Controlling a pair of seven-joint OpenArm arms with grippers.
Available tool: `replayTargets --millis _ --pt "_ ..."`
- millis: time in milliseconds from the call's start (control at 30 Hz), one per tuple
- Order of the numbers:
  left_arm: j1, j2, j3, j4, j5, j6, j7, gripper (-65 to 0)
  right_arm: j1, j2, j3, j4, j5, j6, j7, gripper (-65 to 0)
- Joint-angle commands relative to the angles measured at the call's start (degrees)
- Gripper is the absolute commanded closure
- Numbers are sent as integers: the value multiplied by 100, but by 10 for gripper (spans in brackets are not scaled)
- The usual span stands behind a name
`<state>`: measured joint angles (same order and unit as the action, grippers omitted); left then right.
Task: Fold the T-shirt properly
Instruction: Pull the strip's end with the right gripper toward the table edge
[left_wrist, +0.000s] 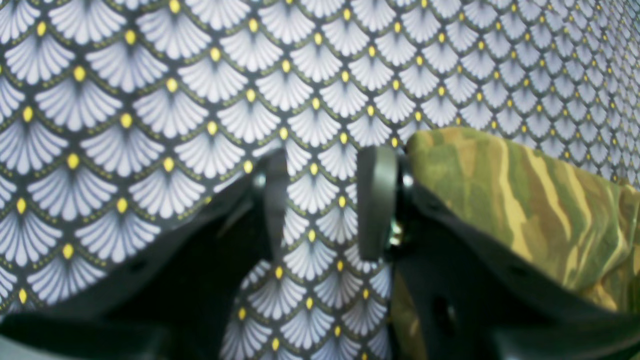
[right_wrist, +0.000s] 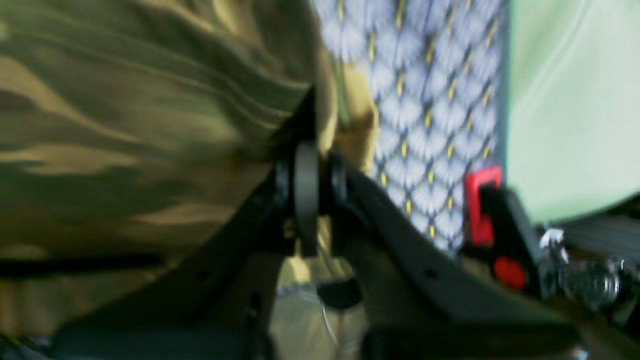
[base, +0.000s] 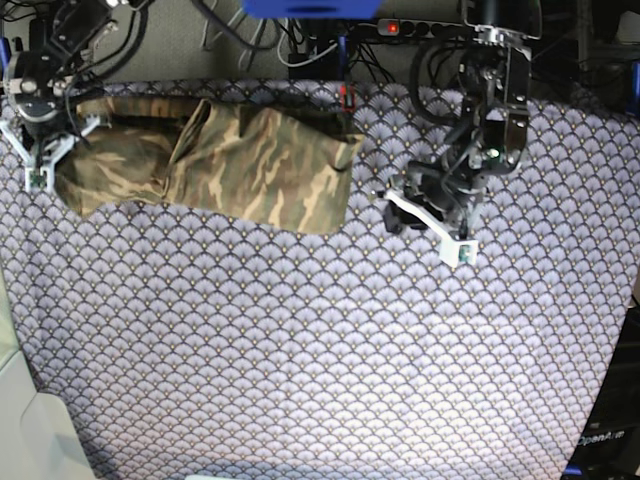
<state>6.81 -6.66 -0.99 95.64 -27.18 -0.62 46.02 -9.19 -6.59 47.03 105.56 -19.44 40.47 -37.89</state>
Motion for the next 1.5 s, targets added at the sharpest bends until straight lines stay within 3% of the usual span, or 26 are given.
replayTargets --millis 0,233,500,733,900,1100,1333,1467 --pt "-61 -16 -10 102 -38 -30 -105 -225 -17 57 14 139 -3 -47 57 0" --pt "-61 -16 -10 76 -38 -39 -105 -225 -237 30 -443 649 -21 -47 4 0" --pt "-61 -95 -2 76 -47 -39 -105 -225 -255 -110 -311 631 -38 -47 4 -1" --pt "-61 -95 16 76 -47 -39 -105 -225 -255 -119 -267 631 -47 -47 4 -105" --pt "-79 -95 25 76 -47 -39 -96 -225 -369 -241 -373 640 -100 -47 48 -135" --pt "-114 -104 25 76 -47 -39 -96 -225 -571 -181 -1146 631 -671 -47 22 -144" --pt "-158 -156 25 67 -47 -48 -96 -225 -527 -181 -1023 649 -680 -47 4 -150" --pt "-228 -183 34 67 -47 -48 -70 -225 -527 -181 -1023 675 -671 -47 13 -221"
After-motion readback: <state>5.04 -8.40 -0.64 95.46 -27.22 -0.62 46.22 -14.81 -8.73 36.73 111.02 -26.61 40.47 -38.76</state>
